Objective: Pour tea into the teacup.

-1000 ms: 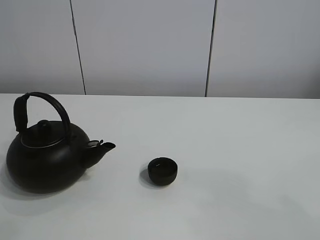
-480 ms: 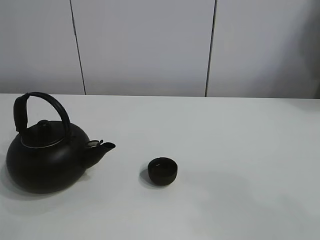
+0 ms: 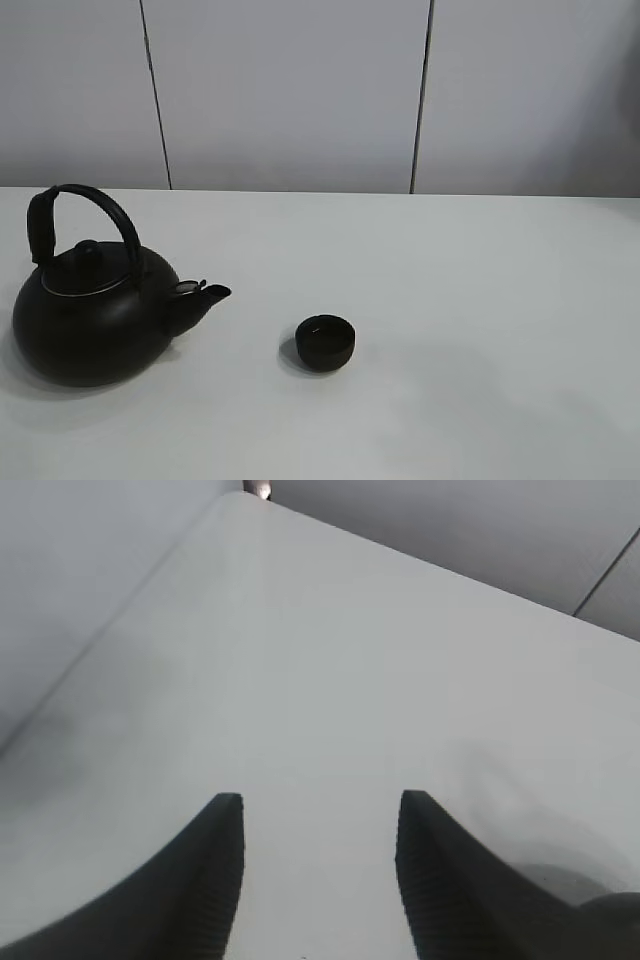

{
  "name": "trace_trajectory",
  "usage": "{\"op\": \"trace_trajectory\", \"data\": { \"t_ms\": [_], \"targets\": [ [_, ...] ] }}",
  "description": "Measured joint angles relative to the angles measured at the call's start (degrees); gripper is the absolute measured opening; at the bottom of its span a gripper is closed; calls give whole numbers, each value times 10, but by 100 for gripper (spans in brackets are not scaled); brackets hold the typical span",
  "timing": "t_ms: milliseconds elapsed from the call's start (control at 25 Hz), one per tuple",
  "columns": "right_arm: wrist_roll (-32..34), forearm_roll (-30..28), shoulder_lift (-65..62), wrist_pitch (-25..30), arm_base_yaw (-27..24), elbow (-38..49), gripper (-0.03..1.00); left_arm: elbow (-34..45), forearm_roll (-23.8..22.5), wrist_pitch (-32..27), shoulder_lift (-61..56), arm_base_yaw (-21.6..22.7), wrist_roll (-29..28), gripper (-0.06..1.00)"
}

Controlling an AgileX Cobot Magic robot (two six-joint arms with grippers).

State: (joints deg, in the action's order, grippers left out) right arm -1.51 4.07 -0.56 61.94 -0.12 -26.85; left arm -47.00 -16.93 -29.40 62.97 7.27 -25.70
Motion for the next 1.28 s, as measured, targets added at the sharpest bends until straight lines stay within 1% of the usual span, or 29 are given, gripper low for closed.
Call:
{"op": "trace_trajectory", "data": {
  "t_ms": [120,200,320,400,480,560,640,720,800,960,1120,1280],
  "targets": [
    [0,0,0,0,0,0,57,-41,10,-60,-41,4,62,35],
    [0,0,0,0,0,0,57,-71,36,-87,-72,4,112,35],
    [0,0,0,0,0,0,57,-113,92,-126,-136,-4,213,35],
    [0,0,0,0,0,0,57,-141,134,-157,-187,-8,287,35],
    [0,0,0,0,0,0,57,-174,185,-192,-234,-9,349,35],
    [0,0,0,0,0,0,57,-202,229,-240,-282,-9,409,35],
    [0,0,0,0,0,0,57,-223,269,-293,-325,-9,446,35],
    [0,0,0,0,0,0,57,-229,295,-337,-369,-9,462,34],
    [0,0,0,0,0,0,57,-230,313,-364,-417,-9,464,32],
    [0,0,0,0,0,0,57,-232,318,-428,-498,-9,441,31],
    [0,0,0,0,0,0,57,-195,312,-440,-568,-9,396,31],
    [0,0,0,0,0,0,57,-103,301,-443,-604,-9,381,31]
  ]
}}
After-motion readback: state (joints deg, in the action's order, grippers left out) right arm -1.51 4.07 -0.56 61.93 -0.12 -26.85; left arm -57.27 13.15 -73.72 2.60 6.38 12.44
